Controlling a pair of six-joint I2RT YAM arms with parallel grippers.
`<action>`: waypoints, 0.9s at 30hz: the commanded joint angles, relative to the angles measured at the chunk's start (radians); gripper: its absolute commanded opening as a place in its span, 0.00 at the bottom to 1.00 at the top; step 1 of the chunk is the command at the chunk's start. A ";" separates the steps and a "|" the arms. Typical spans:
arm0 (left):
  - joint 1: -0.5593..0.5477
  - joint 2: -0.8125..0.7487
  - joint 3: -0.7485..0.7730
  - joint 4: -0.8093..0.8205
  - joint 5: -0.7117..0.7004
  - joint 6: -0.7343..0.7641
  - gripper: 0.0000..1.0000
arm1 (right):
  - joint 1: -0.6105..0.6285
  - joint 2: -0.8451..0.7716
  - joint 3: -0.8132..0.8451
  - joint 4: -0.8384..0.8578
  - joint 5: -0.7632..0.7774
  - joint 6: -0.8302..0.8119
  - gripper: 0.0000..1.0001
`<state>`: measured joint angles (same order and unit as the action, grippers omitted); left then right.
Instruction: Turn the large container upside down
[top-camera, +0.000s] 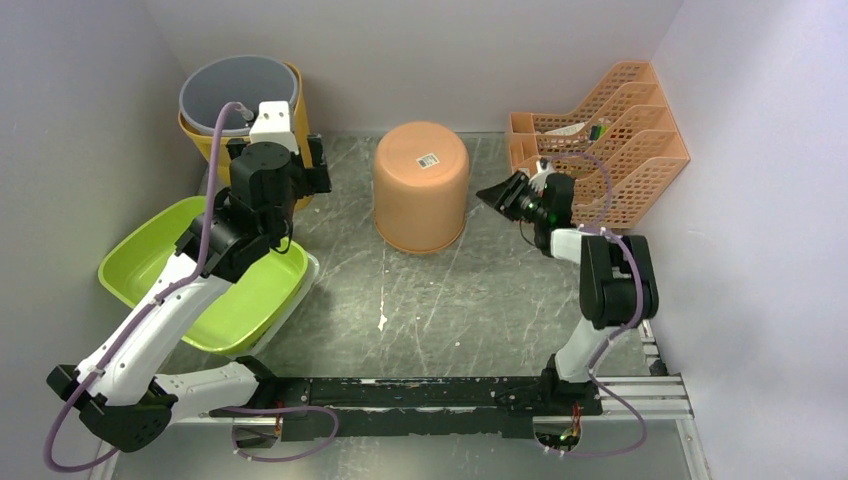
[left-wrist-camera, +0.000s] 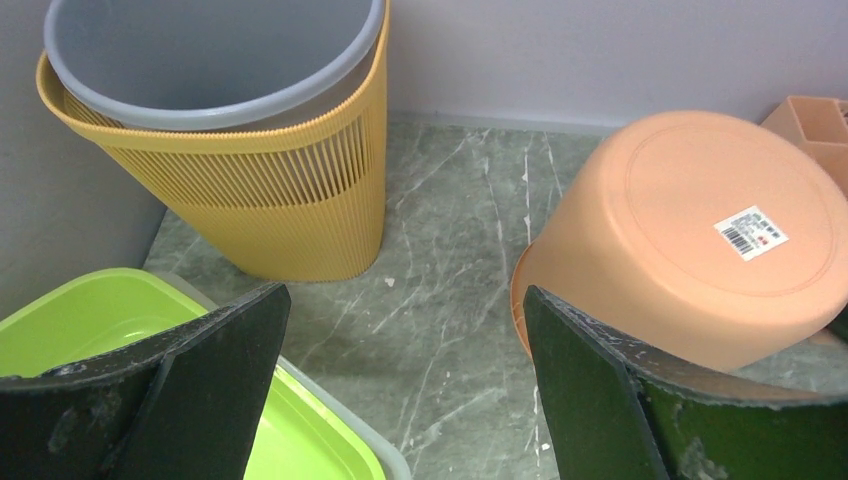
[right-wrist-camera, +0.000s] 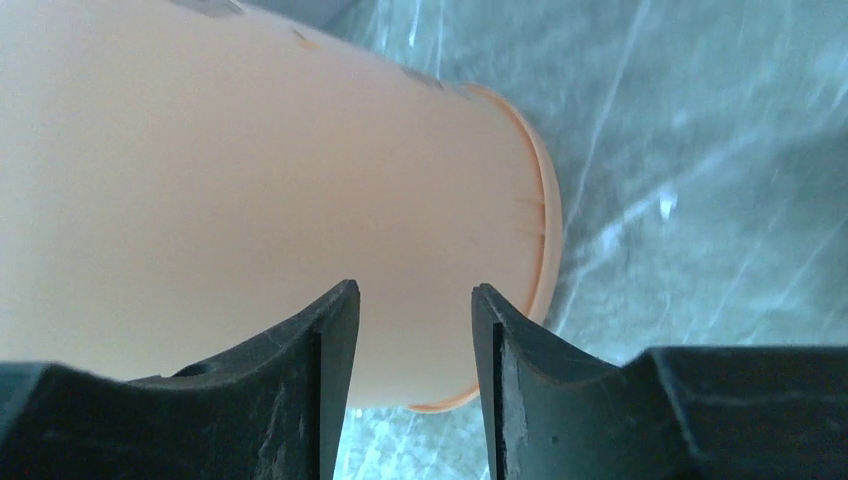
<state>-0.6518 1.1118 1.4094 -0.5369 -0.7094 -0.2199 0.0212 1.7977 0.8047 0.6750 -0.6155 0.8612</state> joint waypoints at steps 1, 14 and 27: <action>0.001 -0.019 -0.041 0.045 0.011 -0.016 0.99 | 0.007 -0.178 0.137 -0.369 0.132 -0.252 0.46; 0.003 -0.026 -0.031 0.008 -0.083 -0.032 0.99 | 0.296 -0.100 0.782 -0.773 0.237 -0.496 0.48; 0.004 -0.082 -0.104 0.054 -0.041 -0.029 0.99 | 0.510 0.307 1.347 -1.002 0.367 -0.673 0.49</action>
<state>-0.6518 1.0561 1.3315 -0.5209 -0.7601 -0.2447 0.4763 2.0605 2.0472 -0.2409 -0.3202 0.2794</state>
